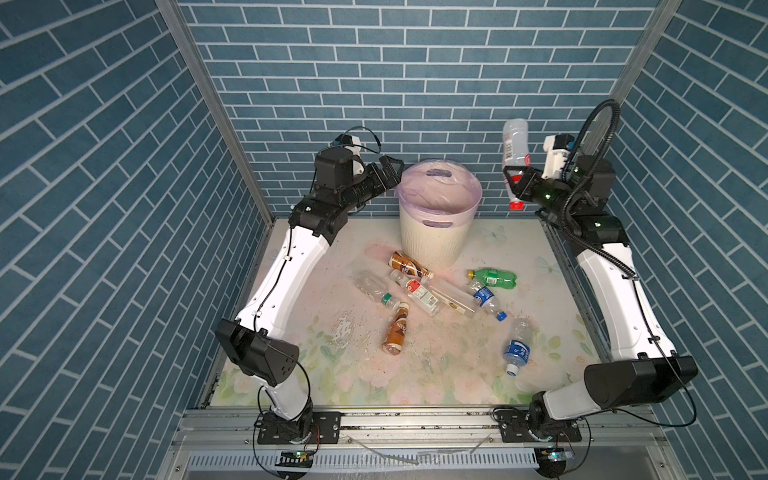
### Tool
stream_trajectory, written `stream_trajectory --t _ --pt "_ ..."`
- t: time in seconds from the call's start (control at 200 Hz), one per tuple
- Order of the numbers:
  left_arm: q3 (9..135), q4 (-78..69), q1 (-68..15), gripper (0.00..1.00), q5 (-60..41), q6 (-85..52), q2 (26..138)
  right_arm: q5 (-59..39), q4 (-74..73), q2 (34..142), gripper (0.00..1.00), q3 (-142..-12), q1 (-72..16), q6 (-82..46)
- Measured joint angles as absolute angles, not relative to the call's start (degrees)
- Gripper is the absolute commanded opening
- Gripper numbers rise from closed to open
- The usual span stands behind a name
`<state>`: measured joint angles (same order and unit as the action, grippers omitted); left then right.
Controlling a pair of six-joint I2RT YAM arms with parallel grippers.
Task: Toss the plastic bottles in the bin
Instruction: 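Open the right gripper above the bin to drop the white bottle, then move the left gripper down toward the clear green-label bottle while the right gripper withdraws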
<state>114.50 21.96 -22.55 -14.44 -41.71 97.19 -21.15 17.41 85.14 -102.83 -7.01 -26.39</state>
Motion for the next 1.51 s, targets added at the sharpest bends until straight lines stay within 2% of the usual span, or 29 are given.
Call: stream_trajectory --t 0.175,0.39,0.435,0.495,0.585,0.66,0.835,1.27,1.505 --pt "114.5 22.0 -22.5 0.99 -13.6 -39.7 95.5 -16.8 19.5 84.9 0.33 -110.0 -3.2 -24.6" --pt "113.5 21.9 -22.5 0.99 -12.6 -38.9 94.0 -15.6 17.4 89.3 0.35 -119.6 -4.8 -24.7" --pt "113.1 21.9 -22.5 0.99 -12.5 -38.8 93.9 -15.6 17.7 92.4 0.43 -122.6 -6.6 -25.1" --pt "112.6 22.0 -22.5 0.99 -12.3 -38.7 93.9 -15.9 19.2 98.4 0.67 -128.0 -9.9 -24.9" --pt "112.1 22.5 -22.5 0.99 -12.0 -38.4 93.9 -16.8 22.9 108.2 0.90 -134.1 -14.3 -25.5" --pt "112.0 23.0 -22.5 0.99 -12.0 -38.1 93.9 -17.3 26.3 113.4 0.98 -134.3 -16.5 -25.9" --pt "110.2 23.0 -22.4 0.99 -12.0 -37.9 93.8 -16.4 30.4 115.3 0.99 -131.7 -16.8 -26.7" --pt "106.7 23.8 -22.4 0.99 -12.3 -38.2 93.7 -15.0 26.3 101.2 0.99 -126.6 -15.9 -26.6" --pt "102.8 26.5 -22.3 0.99 -11.1 -39.3 93.4 -14.3 25.7 97.8 0.99 -116.4 -15.9 -26.5"
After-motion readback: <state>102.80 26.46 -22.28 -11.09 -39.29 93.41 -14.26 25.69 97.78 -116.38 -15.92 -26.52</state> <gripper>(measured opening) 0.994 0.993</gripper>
